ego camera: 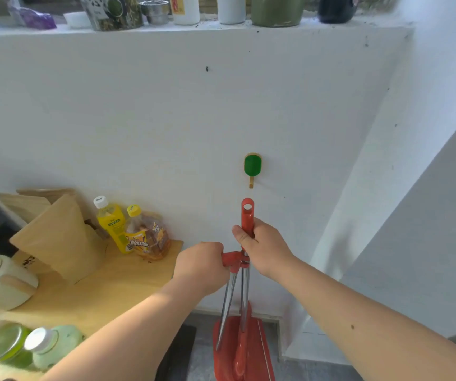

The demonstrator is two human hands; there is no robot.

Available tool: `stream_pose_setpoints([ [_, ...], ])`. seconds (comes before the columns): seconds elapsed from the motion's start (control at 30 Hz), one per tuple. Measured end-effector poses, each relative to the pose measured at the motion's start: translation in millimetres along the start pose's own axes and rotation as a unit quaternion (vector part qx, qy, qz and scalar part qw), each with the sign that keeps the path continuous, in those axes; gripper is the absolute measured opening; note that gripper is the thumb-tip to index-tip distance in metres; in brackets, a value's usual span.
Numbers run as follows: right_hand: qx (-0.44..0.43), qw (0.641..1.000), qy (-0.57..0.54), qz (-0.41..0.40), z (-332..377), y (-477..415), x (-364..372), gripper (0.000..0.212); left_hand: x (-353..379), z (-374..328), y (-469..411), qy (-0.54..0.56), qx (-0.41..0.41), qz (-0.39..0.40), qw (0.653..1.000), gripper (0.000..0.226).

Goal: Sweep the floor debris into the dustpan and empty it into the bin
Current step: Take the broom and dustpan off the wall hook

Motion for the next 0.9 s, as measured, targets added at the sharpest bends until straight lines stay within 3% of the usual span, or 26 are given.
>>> stream_pose_setpoints([
  [0.1, -0.008, 0.999, -0.027, -0.024, 9.4, 31.3, 2.4, 0.042, -10.2, -4.6, 29.5, 0.026, 0.024, 0.032, 0.999, 0.029],
  [0.2, -0.008, 0.993, -0.107, -0.047, 19.6, 65.6, 11.3, 0.039, -17.1, -11.9, 65.3, 0.062, 0.007, 0.039, 0.997, 0.040],
  [0.43, -0.048, 0.965, -0.221, -0.137, 75.7, 146.8, 12.2, 0.037, -66.1, -25.3, 147.7, 0.077, 0.017, -0.036, 0.996, 0.043],
  [0.63, -0.048, 0.917, -0.306, -0.253, 127.3, 226.6, -39.1, 0.019, -139.2, -10.2, 267.1, 0.083, 0.053, -0.068, 0.993, 0.041],
  [0.8, -0.068, 0.927, -0.297, -0.218, 140.8, 331.2, -54.3, 0.022, -169.3, 23.0, 400.3, 0.108, 0.042, -0.086, 0.990, 0.039],
  [0.9, -0.052, 0.952, -0.214, -0.215, 140.0, 405.1, -34.3, 0.030, -167.9, 37.7, 482.8, 0.145, 0.034, -0.085, 0.985, 0.038],
])
Point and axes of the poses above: each hand's wrist, its own y-axis away from the middle knuckle, its own x-axis out of the palm, z = x × y, the point moved 2 cm from there along -y, towards the middle knuckle, and after that the axes turned 9 degrees about x, right-handed, at the moved point
